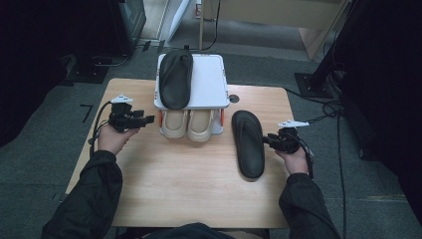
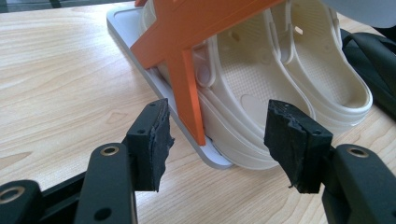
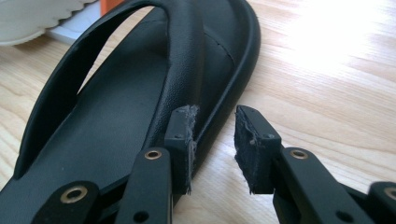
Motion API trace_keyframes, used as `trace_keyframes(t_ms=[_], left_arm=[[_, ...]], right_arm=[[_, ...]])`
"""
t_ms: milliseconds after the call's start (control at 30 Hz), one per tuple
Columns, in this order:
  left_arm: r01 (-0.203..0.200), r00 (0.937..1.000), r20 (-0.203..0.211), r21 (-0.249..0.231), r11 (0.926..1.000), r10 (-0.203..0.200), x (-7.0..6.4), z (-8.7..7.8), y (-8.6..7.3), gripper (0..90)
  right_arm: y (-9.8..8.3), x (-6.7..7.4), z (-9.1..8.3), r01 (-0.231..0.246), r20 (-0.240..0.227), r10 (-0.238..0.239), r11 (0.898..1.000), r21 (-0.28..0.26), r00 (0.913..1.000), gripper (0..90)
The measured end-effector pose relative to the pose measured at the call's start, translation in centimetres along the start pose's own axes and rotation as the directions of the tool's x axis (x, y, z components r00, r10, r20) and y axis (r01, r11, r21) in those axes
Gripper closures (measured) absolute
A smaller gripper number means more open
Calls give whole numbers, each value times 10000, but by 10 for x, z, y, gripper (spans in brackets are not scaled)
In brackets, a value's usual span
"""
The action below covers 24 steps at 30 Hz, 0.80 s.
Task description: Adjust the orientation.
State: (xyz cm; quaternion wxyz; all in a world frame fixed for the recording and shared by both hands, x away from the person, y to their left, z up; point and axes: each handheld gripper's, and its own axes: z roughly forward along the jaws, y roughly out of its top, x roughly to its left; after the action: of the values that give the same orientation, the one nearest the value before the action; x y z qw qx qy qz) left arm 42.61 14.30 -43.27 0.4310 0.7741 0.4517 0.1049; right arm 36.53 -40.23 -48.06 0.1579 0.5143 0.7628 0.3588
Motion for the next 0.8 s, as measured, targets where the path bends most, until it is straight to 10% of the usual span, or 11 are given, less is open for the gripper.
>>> trace_keyframes(t_ms=[500,800], left_arm=[[87,10000,-23,23,10000,-87,2,0,0,408],[65,10000,-47,64,10000,-65,2,-1,-1,407]], right_arm=[[7,8,-2,-283,-724,220,9958,-874,9971,560],[13,16,24,-278,-947,220,9978,-608,9953,534]])
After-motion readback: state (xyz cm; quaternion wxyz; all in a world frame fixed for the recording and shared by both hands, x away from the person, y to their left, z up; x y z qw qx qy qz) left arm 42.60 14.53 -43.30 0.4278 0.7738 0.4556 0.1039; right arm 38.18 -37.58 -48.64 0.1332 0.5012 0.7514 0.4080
